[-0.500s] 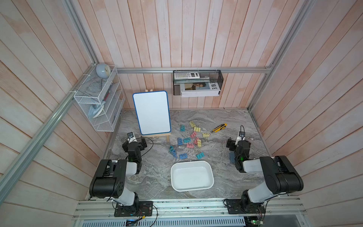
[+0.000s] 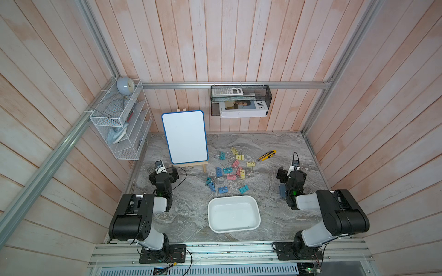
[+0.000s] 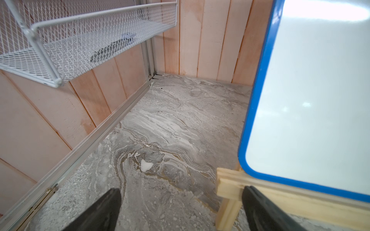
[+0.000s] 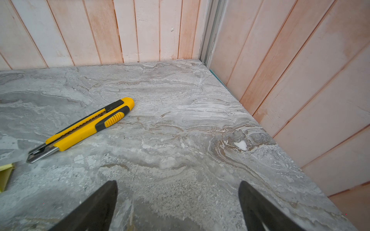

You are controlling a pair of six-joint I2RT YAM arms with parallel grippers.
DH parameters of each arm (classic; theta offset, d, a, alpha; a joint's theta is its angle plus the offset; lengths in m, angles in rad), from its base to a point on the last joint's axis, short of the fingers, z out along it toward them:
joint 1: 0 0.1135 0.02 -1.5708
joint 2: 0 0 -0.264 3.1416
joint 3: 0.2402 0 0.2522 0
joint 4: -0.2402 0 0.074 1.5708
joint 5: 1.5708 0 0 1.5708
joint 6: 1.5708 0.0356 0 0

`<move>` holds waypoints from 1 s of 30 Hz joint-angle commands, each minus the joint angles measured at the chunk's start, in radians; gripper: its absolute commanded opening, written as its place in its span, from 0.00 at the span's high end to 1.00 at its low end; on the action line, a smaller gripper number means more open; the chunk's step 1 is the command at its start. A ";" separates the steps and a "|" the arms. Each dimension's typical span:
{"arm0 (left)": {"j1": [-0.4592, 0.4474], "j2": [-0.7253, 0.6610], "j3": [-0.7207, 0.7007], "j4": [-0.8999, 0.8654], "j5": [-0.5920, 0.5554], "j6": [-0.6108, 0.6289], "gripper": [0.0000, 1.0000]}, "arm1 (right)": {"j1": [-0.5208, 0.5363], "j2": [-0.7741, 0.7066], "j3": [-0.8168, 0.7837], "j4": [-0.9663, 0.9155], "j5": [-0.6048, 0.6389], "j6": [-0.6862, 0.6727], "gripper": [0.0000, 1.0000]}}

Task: Put the binder clips in the storage box
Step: Adjust the storage box at the center of the board.

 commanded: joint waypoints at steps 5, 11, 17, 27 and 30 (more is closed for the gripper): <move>-0.004 0.012 0.019 0.025 0.017 0.011 0.00 | 0.001 0.013 0.017 0.005 0.026 -0.001 0.02; -0.004 0.012 0.019 0.025 0.018 0.011 0.00 | 0.044 -0.437 0.076 -0.388 0.153 0.106 0.02; -0.003 0.012 0.020 0.023 0.018 0.008 0.00 | 0.044 -0.827 0.288 -1.101 0.005 0.481 0.05; -0.008 -0.063 -0.034 0.064 -0.043 -0.003 0.00 | 0.062 -0.936 0.430 -1.647 -0.427 0.689 0.04; -0.046 -0.280 -0.108 0.009 -0.100 0.010 0.00 | 0.138 -0.898 0.413 -1.707 -0.472 0.731 0.03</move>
